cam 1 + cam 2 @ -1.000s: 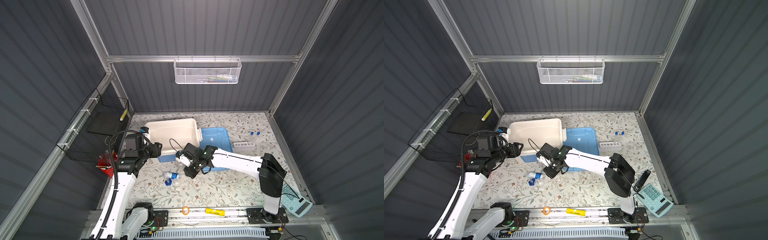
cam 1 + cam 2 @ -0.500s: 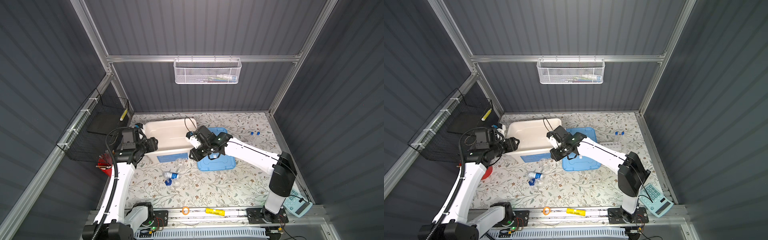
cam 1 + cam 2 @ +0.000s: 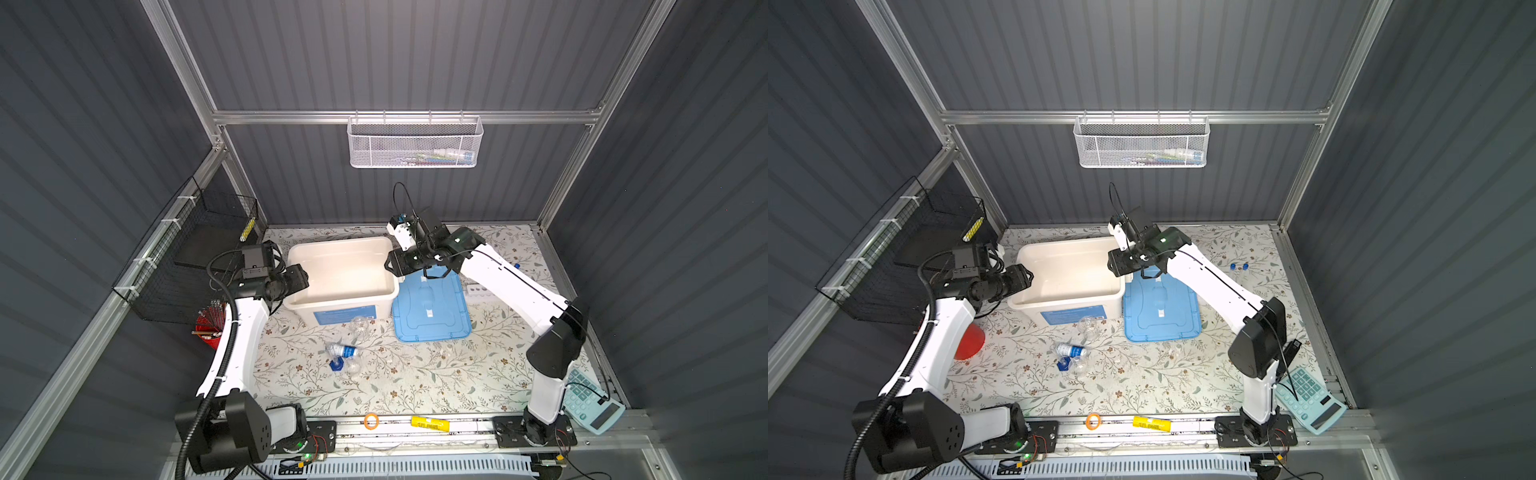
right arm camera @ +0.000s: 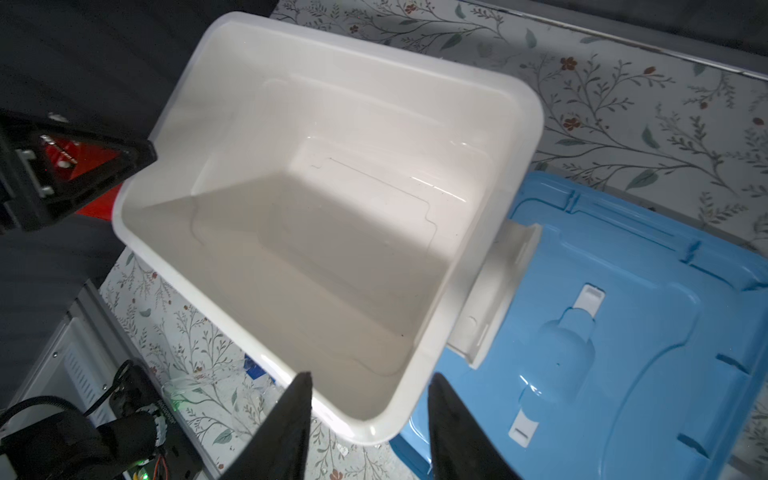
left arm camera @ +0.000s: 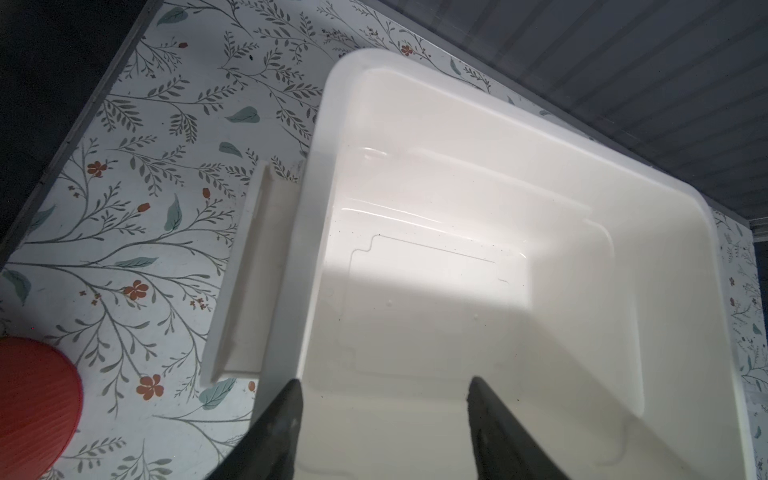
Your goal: Organize the chemistry lab equipment
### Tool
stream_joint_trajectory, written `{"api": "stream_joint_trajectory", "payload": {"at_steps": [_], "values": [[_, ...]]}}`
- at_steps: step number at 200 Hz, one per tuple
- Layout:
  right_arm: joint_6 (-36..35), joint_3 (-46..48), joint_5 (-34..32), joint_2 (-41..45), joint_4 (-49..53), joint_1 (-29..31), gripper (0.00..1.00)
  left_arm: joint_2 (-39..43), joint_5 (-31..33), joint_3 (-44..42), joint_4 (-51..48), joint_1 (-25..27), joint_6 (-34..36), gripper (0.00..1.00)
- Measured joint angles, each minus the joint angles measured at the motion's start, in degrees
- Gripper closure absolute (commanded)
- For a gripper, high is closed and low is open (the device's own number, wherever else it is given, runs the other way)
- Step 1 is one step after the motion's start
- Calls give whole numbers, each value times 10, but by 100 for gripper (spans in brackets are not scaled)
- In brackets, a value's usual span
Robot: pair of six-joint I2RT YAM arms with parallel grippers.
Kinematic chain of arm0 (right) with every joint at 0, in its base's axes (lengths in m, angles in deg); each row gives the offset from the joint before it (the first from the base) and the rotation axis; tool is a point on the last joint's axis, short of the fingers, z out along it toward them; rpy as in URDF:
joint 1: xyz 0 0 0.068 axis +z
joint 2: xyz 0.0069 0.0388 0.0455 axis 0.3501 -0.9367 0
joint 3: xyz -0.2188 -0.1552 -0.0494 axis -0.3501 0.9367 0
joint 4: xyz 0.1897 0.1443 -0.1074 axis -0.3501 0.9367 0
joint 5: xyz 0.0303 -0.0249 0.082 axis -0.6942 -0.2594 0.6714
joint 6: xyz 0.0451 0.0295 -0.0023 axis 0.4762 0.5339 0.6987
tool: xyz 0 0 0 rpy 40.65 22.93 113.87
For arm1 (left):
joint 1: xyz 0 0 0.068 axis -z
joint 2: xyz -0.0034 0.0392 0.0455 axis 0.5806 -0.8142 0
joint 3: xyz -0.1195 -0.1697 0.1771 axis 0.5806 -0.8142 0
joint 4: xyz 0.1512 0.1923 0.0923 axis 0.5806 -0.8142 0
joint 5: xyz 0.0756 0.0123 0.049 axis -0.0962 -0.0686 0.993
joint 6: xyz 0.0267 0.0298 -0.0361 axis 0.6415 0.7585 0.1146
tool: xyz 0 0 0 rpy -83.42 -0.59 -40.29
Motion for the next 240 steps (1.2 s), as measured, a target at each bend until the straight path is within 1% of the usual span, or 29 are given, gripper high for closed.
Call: {"api": "stream_joint_trajectory", "payload": {"at_steps": [49,79,122,184,240], "values": [[-2,-95,-35,-98,63,-4,51,-13,27,17,-6,0,1,36],[-3,-125,-56,-120,89,-3,51,-22,39,19,-7,0,1,36],[-4,-134,-81,-129,106,-3,52,-35,43,19,3,0,5,36],[-4,-134,-92,-156,113,-3,54,-55,42,19,9,-1,8,37],[-4,-134,-108,-156,114,-5,55,-79,13,19,26,-1,12,37]]}}
